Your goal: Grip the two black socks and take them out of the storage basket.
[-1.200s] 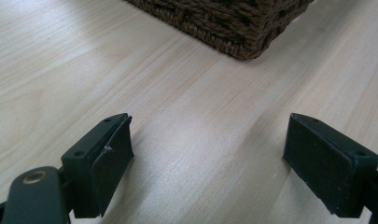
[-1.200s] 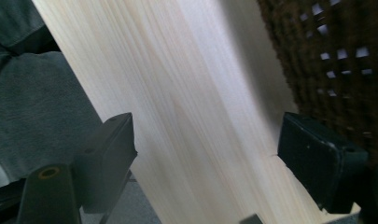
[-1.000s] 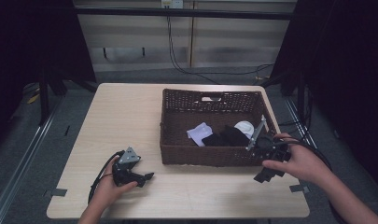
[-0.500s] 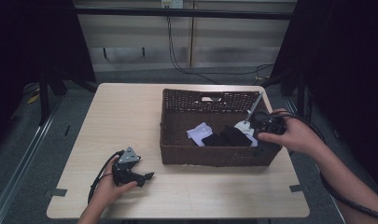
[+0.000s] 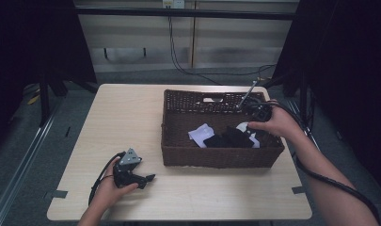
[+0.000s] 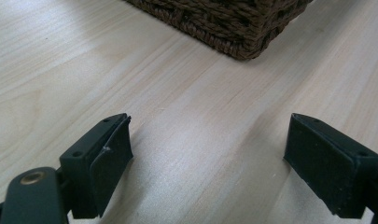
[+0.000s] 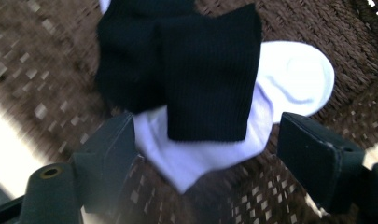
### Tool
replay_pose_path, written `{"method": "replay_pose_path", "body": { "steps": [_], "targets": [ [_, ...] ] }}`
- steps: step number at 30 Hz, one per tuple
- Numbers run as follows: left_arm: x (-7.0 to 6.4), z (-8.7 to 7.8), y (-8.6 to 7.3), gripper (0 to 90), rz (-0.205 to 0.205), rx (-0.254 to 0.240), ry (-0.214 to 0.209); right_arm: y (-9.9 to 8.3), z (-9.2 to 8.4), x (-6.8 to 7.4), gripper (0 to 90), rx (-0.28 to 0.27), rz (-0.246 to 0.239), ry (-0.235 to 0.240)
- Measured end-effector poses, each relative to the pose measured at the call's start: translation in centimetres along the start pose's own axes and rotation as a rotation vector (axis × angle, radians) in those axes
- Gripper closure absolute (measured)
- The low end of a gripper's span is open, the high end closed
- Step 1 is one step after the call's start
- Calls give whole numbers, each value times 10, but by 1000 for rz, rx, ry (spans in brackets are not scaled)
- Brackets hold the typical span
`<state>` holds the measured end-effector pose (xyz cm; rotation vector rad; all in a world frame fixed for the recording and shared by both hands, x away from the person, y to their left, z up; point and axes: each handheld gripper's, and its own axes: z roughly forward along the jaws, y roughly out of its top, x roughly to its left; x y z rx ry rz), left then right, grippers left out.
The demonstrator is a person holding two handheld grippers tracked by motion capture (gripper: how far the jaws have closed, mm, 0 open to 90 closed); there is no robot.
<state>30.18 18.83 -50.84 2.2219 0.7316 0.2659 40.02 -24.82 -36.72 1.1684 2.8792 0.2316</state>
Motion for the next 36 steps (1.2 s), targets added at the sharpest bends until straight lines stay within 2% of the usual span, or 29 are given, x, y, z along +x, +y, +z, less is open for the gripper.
{"method": "replay_pose_path", "body": {
  "steps": [4,8,10,14,15,18,19,21,24,25,26,30,36],
  "targets": [
    [0,0,0,141,2,2,2,11,20,-2,241,-9,26,4],
    [0,0,0,141,4,0,-2,17,32,-1,244,-15,21,24],
    [0,0,0,140,4,0,-2,23,42,1,245,-8,7,13],
    [0,0,0,141,9,4,8,29,55,3,277,20,17,1],
    [0,0,0,141,12,6,7,30,58,3,312,21,25,4],
    [0,0,0,141,12,6,7,31,61,-1,520,29,38,27],
    [0,0,0,140,12,6,7,30,62,-3,707,37,50,58],
    [0,0,0,141,10,4,6,28,61,-4,853,43,35,74],
    [0,0,0,141,13,6,6,28,56,-4,866,46,24,71],
    [0,0,0,141,13,6,6,28,53,-4,870,45,13,57],
    [0,0,0,141,13,6,6,28,50,-3,873,46,24,65],
    [0,0,0,141,12,3,-1,27,37,-2,883,62,-13,46],
    [0,0,0,141,14,4,-2,23,33,-5,888,58,-2,66]
  ]
}}
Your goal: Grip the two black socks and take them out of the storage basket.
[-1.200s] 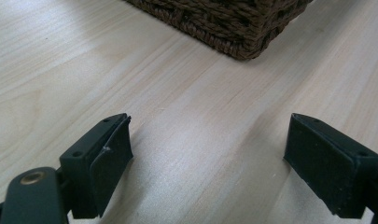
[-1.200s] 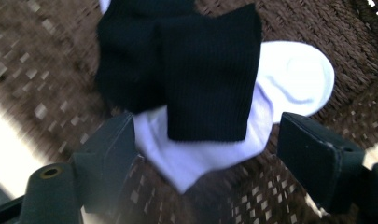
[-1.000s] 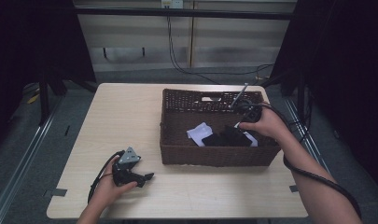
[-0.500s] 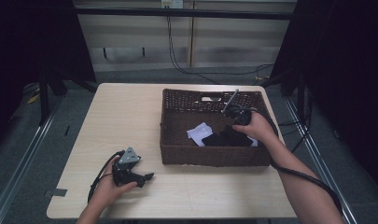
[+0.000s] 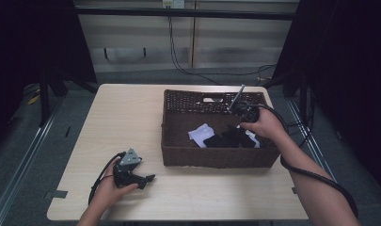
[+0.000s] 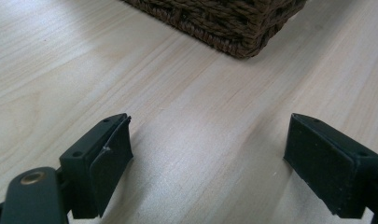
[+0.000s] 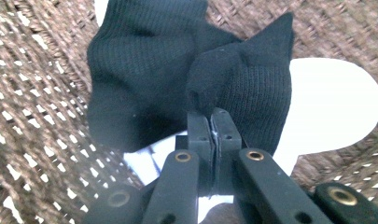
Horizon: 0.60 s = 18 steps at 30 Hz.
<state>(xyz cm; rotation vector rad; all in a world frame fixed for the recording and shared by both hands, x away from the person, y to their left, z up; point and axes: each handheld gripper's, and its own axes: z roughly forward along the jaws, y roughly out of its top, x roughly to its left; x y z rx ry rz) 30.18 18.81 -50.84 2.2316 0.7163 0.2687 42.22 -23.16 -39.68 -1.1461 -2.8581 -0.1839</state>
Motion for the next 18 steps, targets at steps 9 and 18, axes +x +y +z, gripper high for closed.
{"method": "replay_pose_path", "body": {
  "steps": [9,18],
  "targets": [
    [0,0,0,141,2,-1,-1,1,5,-1,607,-41,17,5],
    [0,0,0,141,-1,-3,-2,13,30,4,479,-69,46,9]
  ]
}}
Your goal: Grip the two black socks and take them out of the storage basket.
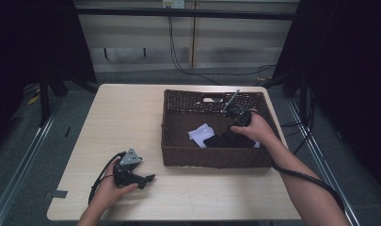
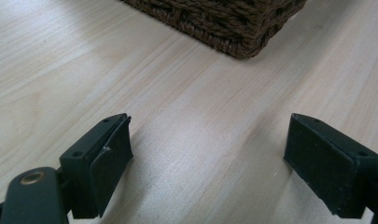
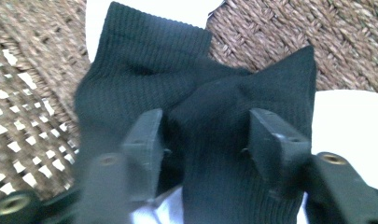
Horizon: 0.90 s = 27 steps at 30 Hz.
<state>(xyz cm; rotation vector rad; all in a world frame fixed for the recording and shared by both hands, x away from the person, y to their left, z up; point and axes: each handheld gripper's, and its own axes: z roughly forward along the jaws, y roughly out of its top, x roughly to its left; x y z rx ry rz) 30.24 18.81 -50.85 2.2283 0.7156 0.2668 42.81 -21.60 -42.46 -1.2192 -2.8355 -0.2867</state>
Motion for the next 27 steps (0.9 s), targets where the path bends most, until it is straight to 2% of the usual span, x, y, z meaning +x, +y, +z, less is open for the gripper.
{"method": "replay_pose_path", "body": {
  "steps": [1,2,3,9,12,15,18,19,20,23,24,25,27],
  "targets": [
    [0,0,0,141,2,0,0,1,3,0,547,9,-5,-5],
    [0,0,0,141,0,0,0,2,4,-1,821,34,-9,9],
    [0,0,0,141,0,0,0,2,3,-2,844,30,-10,16],
    [0,0,0,141,4,4,-1,1,-14,-2,859,66,-25,22],
    [0,0,0,141,8,7,2,-3,-33,-4,861,58,-35,20],
    [0,0,0,141,7,5,1,-8,-54,-7,862,46,-24,24],
    [0,0,0,141,7,5,0,-14,-78,-7,863,30,-43,23],
    [0,0,0,141,7,5,0,-14,-78,-7,863,30,-43,23],
    [0,0,0,141,6,5,0,-16,-89,-5,863,30,-49,22],
    [0,0,0,141,1,-2,-2,-17,-99,-4,862,31,-56,18],
    [0,0,0,141,1,-3,-3,-17,-109,-2,862,30,-69,12],
    [1,0,0,141,2,-2,-3,-17,-109,-2,862,30,-69,12],
    [1,0,0,141,5,-2,1,-16,-118,-1,862,33,-85,-6]
  ]
}}
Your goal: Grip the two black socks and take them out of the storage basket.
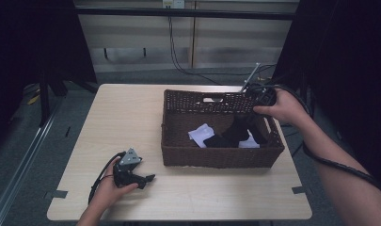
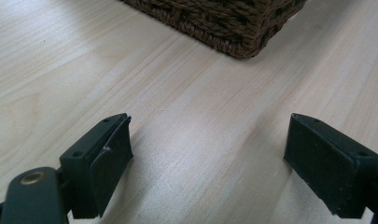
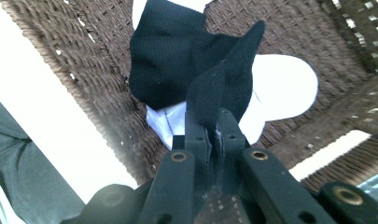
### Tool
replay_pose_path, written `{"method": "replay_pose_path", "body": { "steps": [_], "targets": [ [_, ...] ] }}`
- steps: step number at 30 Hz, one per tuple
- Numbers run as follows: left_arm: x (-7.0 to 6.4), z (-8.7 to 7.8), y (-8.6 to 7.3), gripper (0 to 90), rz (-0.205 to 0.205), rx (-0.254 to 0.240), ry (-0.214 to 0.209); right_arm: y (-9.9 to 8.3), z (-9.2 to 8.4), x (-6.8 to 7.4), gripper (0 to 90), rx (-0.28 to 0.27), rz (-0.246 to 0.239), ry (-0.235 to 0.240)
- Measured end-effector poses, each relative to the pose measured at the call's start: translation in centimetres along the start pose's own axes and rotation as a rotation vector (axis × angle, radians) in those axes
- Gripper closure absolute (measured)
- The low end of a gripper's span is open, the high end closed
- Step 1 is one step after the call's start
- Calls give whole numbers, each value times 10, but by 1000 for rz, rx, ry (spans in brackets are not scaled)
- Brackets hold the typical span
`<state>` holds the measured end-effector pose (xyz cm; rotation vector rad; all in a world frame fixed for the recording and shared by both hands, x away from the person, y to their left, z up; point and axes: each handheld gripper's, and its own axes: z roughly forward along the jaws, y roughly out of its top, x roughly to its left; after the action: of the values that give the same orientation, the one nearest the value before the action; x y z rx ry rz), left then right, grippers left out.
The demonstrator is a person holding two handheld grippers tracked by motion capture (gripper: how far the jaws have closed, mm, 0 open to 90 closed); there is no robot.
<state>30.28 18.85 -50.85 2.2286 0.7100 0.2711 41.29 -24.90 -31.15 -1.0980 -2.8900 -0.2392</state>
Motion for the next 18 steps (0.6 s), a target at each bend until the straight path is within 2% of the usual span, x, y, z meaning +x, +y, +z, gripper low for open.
{"method": "replay_pose_path", "body": {
  "steps": [1,8,18],
  "targets": [
    [0,0,0,141,-4,-1,-4,1,-10,3,862,-6,-3,-5],
    [0,0,0,141,-4,-1,-4,-1,-35,11,862,-24,-28,-29],
    [0,0,0,142,1,7,-1,-4,-38,7,862,-36,-16,-19]
  ]
}}
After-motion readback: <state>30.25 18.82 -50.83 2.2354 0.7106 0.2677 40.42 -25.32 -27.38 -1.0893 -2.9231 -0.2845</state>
